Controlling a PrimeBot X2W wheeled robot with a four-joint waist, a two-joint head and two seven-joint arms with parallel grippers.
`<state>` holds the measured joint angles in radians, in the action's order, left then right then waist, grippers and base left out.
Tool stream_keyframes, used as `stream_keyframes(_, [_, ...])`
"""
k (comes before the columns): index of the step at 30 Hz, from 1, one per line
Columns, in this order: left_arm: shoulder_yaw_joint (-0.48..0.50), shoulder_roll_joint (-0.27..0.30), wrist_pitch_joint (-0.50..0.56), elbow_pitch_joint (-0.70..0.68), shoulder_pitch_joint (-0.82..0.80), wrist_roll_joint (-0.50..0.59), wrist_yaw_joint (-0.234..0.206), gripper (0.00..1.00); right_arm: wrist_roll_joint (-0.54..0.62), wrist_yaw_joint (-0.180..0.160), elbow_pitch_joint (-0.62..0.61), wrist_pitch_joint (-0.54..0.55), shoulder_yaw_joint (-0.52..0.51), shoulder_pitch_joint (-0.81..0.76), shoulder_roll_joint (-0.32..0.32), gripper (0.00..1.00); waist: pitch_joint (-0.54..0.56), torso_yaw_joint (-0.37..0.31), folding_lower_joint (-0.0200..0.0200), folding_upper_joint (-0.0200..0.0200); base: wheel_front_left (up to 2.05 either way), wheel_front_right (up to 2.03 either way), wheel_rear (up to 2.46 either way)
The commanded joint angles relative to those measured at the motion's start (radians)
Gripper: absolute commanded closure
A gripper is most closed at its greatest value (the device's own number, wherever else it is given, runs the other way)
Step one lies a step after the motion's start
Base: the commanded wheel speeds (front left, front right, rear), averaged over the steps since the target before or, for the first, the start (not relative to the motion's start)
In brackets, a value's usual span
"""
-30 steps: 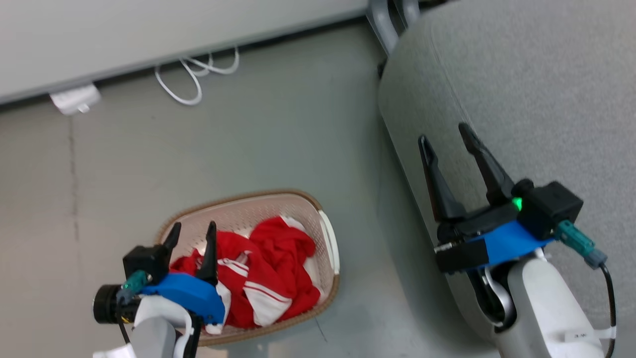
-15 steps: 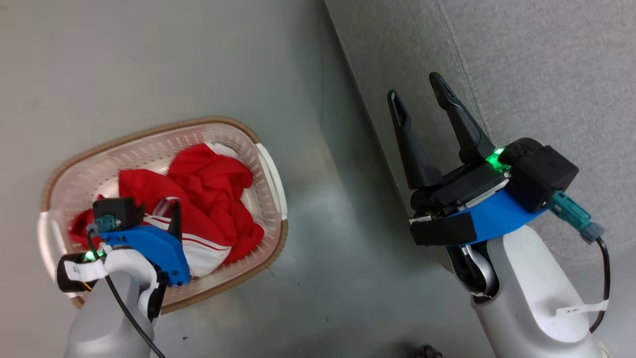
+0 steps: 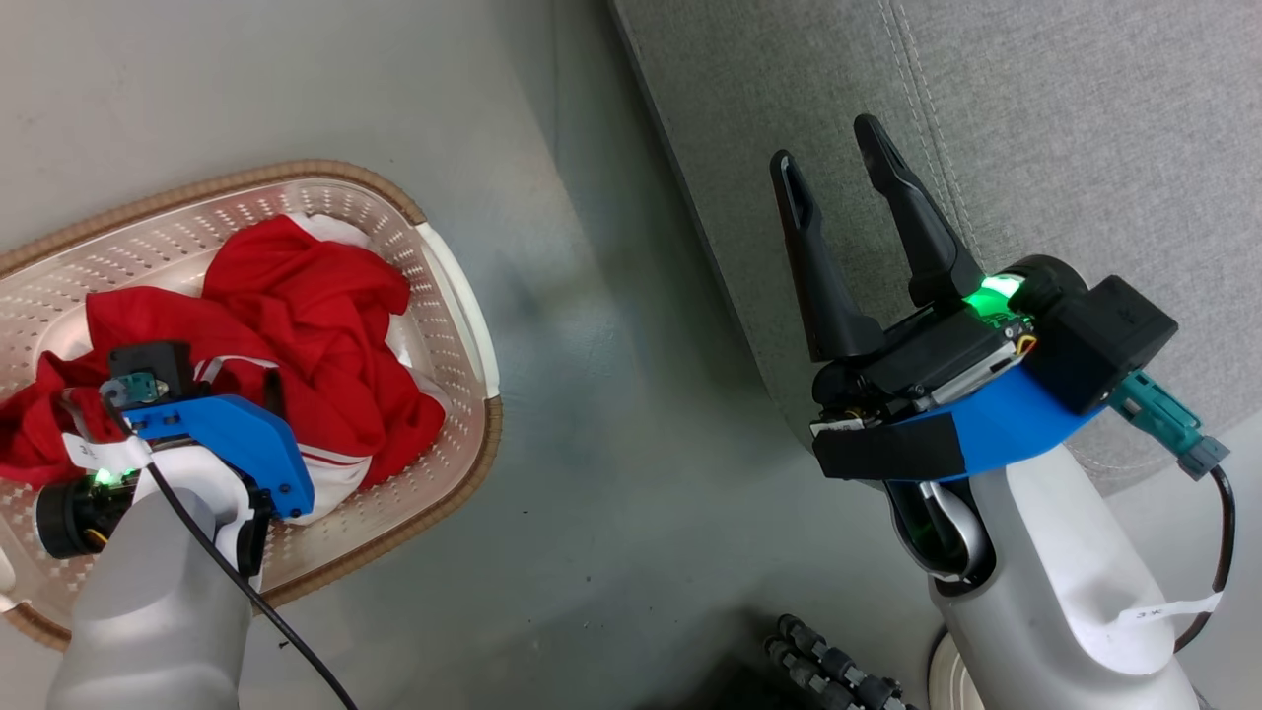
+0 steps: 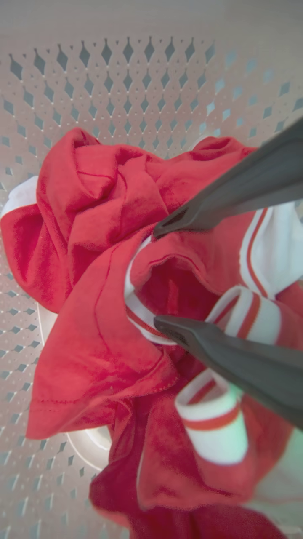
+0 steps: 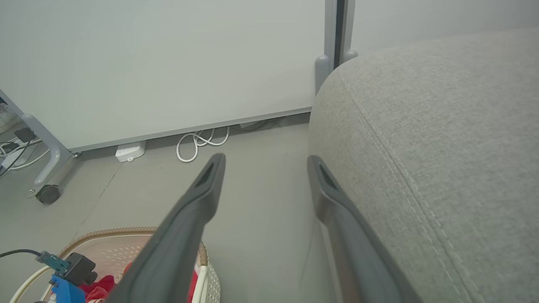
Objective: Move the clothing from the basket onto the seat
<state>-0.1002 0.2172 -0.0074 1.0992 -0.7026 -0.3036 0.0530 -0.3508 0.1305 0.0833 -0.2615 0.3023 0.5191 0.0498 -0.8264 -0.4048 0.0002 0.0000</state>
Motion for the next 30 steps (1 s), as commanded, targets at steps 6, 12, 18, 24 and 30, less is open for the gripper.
stream_keyframes(6, [0.007,0.007,0.012,0.040,-0.034,-0.023,0.003,0.30,-0.018,0.000,-0.016,-0.005,0.009,0.004,0.001,0.00,-0.013,-0.015,-0.0002,0.0000,0.00,0.00,0.00])
stream_keyframes(12, [-0.004,0.001,0.018,0.067,-0.047,-0.029,0.018,1.00,-0.020,0.000,-0.016,-0.005,0.005,0.002,0.001,0.00,-0.009,-0.016,-0.0002,0.0000,0.00,0.00,0.00])
stream_keyframes(18, [-0.014,-0.008,0.013,0.085,-0.057,-0.038,0.026,1.00,-0.010,0.000,-0.014,-0.005,-0.002,-0.001,0.001,0.00,-0.001,-0.009,-0.0002,0.0000,0.00,0.00,0.00])
stream_keyframes(24, [-0.023,-0.030,-0.005,0.105,-0.055,-0.047,0.034,1.00,0.007,0.000,0.000,-0.005,-0.007,-0.003,0.001,0.00,0.030,0.013,-0.0002,0.0000,0.00,0.00,0.00])
stream_keyframes(30, [-0.045,-0.088,-0.038,0.127,-0.015,-0.051,0.049,1.00,0.031,0.000,0.044,-0.005,-0.023,-0.029,0.002,0.00,0.146,0.076,-0.0002,0.0000,0.00,0.00,0.00])
